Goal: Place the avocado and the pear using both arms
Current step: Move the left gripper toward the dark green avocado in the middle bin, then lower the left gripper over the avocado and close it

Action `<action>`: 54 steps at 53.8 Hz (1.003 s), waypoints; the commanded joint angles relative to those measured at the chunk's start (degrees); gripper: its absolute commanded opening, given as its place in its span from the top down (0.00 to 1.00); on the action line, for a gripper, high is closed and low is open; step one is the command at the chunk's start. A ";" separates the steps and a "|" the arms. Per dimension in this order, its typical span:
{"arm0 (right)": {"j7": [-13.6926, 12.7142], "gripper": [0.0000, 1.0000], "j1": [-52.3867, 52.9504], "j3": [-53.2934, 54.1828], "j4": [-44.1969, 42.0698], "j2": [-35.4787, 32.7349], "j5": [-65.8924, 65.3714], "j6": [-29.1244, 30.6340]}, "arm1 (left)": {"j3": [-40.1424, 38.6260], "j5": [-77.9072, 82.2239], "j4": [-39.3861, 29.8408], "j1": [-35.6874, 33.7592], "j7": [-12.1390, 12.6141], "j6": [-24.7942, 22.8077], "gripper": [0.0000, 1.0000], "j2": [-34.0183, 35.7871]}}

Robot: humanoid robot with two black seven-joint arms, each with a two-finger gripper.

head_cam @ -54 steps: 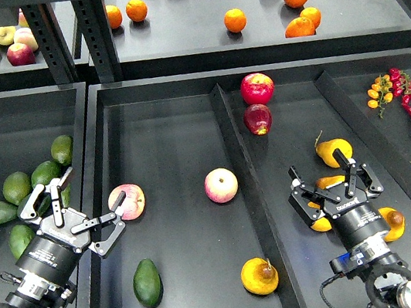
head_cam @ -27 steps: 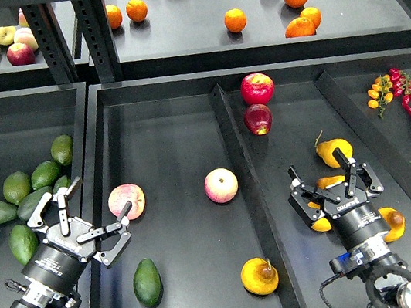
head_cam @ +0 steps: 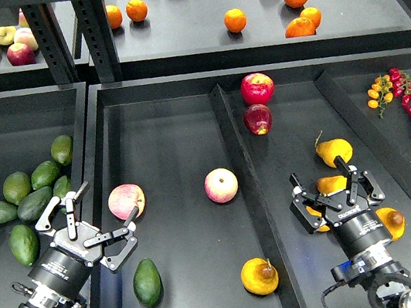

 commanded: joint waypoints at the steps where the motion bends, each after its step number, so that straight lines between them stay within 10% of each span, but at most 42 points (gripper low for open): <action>1: -0.23 0.00 -0.21 -0.09 0.00 0.00 0.00 0.00 | 1.12 0.40 0.52 -0.33 1.80 0.00 0.00 0.00; 23: -0.32 0.00 0.06 -0.35 0.09 0.00 -0.09 -0.34 | 8.50 5.58 0.96 -6.65 2.83 0.00 0.00 10.27; 54: 0.38 0.00 12.97 0.18 -0.44 0.00 -0.27 -17.31 | 55.86 26.94 1.13 -52.08 2.83 0.00 0.00 32.78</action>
